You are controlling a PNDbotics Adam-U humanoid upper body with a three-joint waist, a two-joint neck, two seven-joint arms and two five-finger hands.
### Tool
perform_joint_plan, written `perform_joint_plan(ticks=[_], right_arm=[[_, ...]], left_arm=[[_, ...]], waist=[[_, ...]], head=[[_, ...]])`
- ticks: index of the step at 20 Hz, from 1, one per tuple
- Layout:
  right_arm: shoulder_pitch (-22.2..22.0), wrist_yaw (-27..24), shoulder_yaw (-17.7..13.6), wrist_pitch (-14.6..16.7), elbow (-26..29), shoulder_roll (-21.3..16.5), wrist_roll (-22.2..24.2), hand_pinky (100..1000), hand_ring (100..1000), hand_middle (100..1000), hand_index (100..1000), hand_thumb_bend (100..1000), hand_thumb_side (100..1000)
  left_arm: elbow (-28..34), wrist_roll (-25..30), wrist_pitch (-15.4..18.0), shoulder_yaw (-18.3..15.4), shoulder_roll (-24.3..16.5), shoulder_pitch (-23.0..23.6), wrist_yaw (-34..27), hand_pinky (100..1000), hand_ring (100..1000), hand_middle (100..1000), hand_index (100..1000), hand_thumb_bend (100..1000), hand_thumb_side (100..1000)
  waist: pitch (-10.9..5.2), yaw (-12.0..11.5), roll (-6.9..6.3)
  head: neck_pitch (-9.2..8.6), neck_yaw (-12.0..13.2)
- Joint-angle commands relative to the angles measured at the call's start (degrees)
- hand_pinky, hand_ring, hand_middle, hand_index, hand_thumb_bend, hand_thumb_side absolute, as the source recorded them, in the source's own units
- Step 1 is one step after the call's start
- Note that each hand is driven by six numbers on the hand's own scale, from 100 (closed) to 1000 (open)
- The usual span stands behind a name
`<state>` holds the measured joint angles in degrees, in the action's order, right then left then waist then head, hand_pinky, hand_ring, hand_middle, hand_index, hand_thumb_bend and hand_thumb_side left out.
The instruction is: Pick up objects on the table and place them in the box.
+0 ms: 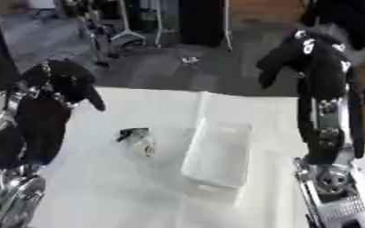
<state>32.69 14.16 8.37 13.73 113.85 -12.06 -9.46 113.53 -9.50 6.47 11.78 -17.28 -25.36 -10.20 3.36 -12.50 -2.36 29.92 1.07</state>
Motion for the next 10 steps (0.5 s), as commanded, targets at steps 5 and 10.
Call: perform_joint_plan(ticks=[5,10], right_arm=[[0.78,-0.15,0.02,0.08,0.74,-0.27,0.37,330,296,361,497,436,1000],[0.74,-0.14,-0.03,0.04,0.74,-0.31,0.45,330,296,361,497,436,1000]], left_arm=[[1.06,-0.07,-0.62,-0.13,-0.95,-0.44,0.54,387,442,540,630,232,1000],[1.06,-0.16,-0.76,-0.59,-1.19,-0.34,2.08,396,451,548,637,233,1000]], waist=[[-0.64,0.09,-0.01],[-0.68,0.10,0.01]], head=[[-0.01,0.71],[0.55,0.74]])
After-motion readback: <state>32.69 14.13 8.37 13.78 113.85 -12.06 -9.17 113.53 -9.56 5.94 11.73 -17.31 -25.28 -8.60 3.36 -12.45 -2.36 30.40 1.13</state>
